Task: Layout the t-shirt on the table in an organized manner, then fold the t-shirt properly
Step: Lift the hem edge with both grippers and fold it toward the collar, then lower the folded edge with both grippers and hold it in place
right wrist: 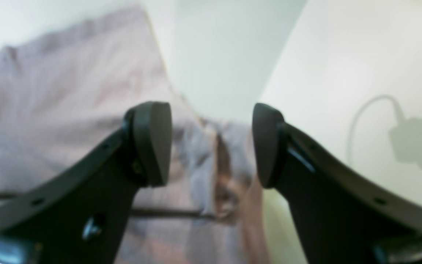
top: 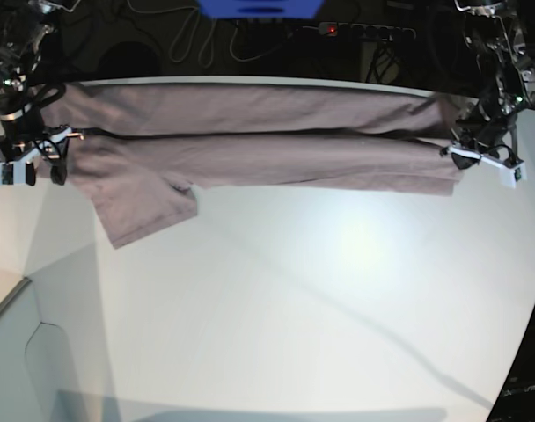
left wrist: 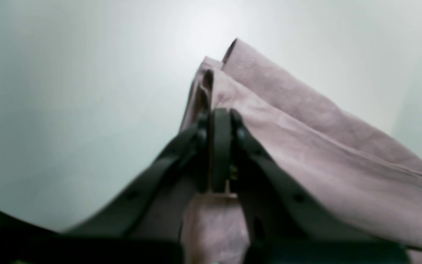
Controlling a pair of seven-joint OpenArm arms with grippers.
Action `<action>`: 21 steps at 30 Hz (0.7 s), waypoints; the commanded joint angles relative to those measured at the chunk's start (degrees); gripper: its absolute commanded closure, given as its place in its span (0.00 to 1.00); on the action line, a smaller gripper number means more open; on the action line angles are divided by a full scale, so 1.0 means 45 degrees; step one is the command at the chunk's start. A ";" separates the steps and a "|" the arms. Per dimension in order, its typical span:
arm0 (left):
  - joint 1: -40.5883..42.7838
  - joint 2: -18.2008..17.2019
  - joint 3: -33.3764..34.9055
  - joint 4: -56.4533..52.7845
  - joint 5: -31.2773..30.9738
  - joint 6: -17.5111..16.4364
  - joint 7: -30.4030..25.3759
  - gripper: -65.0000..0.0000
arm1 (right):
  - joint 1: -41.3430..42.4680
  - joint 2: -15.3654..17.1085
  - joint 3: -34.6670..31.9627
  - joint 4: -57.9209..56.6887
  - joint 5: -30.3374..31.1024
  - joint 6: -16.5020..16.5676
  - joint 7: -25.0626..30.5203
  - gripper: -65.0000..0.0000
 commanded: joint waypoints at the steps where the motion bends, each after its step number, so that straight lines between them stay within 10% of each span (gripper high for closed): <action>1: -0.0064 -0.0166 -0.0071 0.0251 -0.0081 -0.0050 -0.0219 0.99 | 0.0096 0.0071 0.0047 0.0201 0.0149 -0.0017 0.0261 0.46; 5: 0.0033 -0.0166 -0.0071 0.0329 -0.0081 -0.0050 -0.0219 0.94 | 0.0194 -0.0007 0.0028 0.0181 0.0149 -0.0017 0.0261 0.46; 12: 0.0365 -0.0166 -0.0091 0.1149 -0.0041 -0.0030 -0.0102 0.54 | 0.0194 -0.0007 -0.0441 0.0181 0.0149 -0.0017 0.0261 0.46; 21: -0.0533 -0.0244 -0.0579 0.0231 0.0017 0.0009 -0.0102 0.53 | 0.0194 0.0032 -0.0695 0.0181 0.0129 -0.0017 0.0261 0.46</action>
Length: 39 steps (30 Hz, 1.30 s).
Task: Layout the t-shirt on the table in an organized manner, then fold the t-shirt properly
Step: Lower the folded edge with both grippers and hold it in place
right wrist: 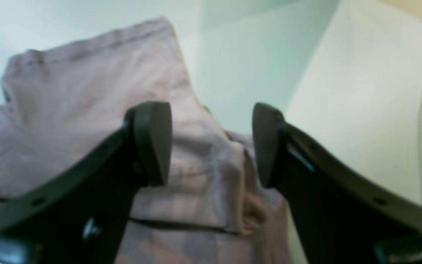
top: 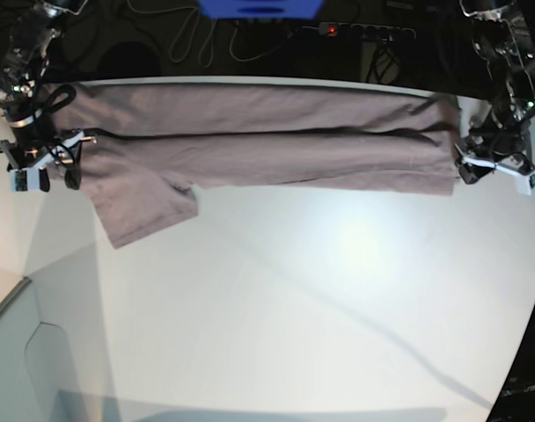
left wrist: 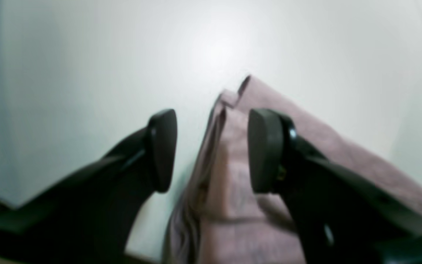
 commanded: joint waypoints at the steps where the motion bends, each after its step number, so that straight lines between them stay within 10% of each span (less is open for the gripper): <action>1: -0.0301 -0.0132 -0.0021 -0.0081 -0.0114 -0.0054 -0.0179 0.53 | 0.0058 0.0158 0.0048 0.0210 0.0168 -0.0026 0.0315 0.46; 11: -0.1337 -0.0152 0.0038 -0.1605 -0.0094 -0.0035 -0.0160 0.53 | 0.0077 0.0177 0.0048 0.0210 0.0168 -0.0026 0.0315 0.46; 18: -0.1395 -0.0074 0.0038 -0.1624 -0.0094 -0.0074 -0.0160 0.77 | 0.0390 0.0177 0.0048 0.0015 0.0168 -0.0026 0.0315 0.46; 32: -0.1649 -0.0132 0.0878 -0.2425 -0.0094 -0.0094 -0.0199 0.78 | 0.0390 0.0177 0.0048 -0.0161 0.0168 -0.0026 0.0315 0.46; 39: -0.1571 -0.0093 0.0780 -0.1722 -0.0114 -0.0094 -0.0160 0.99 | 0.0370 0.0197 0.0068 -0.0161 0.0149 -0.0026 0.0315 0.46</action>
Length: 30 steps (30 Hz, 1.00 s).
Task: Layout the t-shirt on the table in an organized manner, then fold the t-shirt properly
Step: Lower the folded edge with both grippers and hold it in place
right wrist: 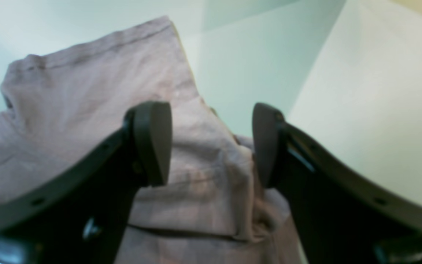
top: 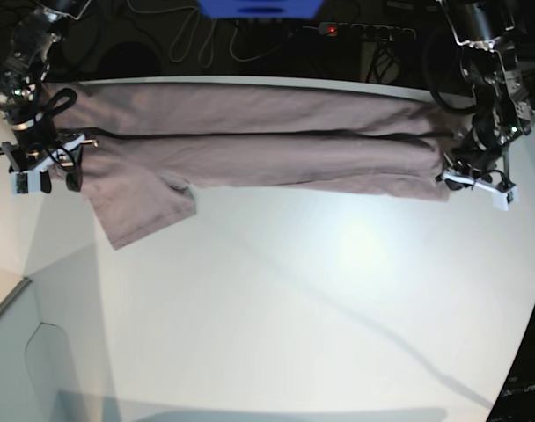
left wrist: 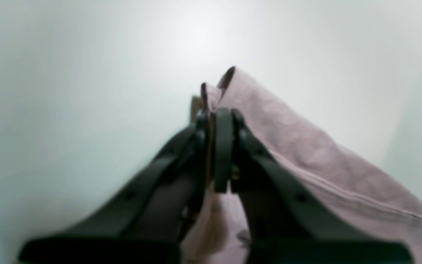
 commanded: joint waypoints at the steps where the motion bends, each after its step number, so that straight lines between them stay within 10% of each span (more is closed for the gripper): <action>1: -0.0080 -0.0156 -0.0055 0.0313 -0.0167 -0.0094 -0.0184 1.00 | 0.0094 0.0202 0.0063 0.0223 0.0153 -0.0026 0.0359 0.46; 30: -0.0060 -0.0098 0.0043 0.0196 -0.0167 -0.0074 -0.0184 0.77 | 0.0387 0.0261 0.0043 0.0223 0.0153 -0.0026 0.0359 0.46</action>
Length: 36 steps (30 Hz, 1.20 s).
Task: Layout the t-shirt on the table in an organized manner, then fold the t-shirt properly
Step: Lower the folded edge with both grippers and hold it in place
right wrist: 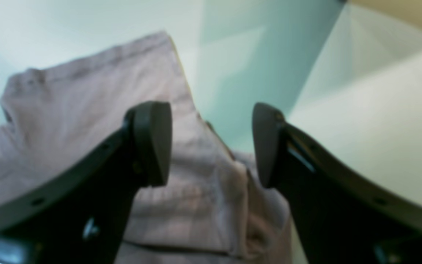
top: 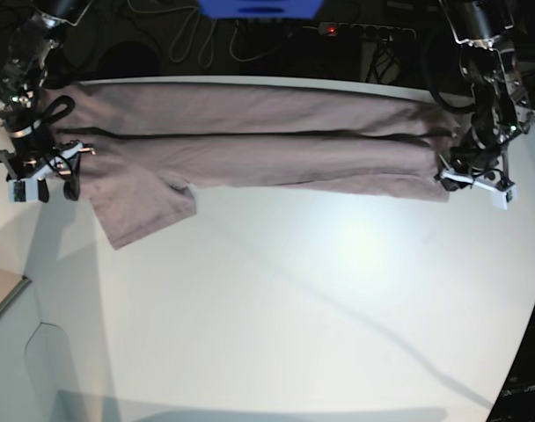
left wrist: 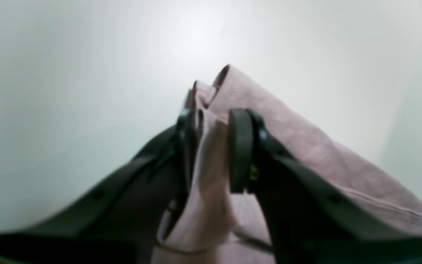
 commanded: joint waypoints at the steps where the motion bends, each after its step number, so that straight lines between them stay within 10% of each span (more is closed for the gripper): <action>1: -0.0128 -0.0127 -0.0016 0.0186 -0.0124 -0.0074 -0.0174 0.78 | 0.0066 0.0163 0.0048 0.0223 0.0197 -0.0026 0.0315 0.46; 5: -0.0128 -0.0127 -0.0016 0.0186 -0.0163 -0.0074 -0.0174 1.00 | 0.0066 0.0163 0.0048 0.0223 0.0197 -0.0026 0.0315 0.46; 21: 0.0243 -0.0127 -0.0074 0.0362 -0.0202 -0.0074 -0.0174 1.00 | 0.0320 0.0163 0.0029 0.0223 0.0197 -0.0026 0.0315 0.46; 29: 0.0575 -0.0049 -0.0113 0.0811 -0.0221 -0.0074 -0.0194 0.72 | 0.0320 0.0163 0.0029 0.0223 0.0197 -0.0026 0.0315 0.46; 36: 0.0653 0.0225 -0.0113 0.1300 -0.0124 -0.0035 -0.0194 0.71 | 0.0320 0.0163 0.0029 0.0223 0.0197 -0.0026 0.0315 0.46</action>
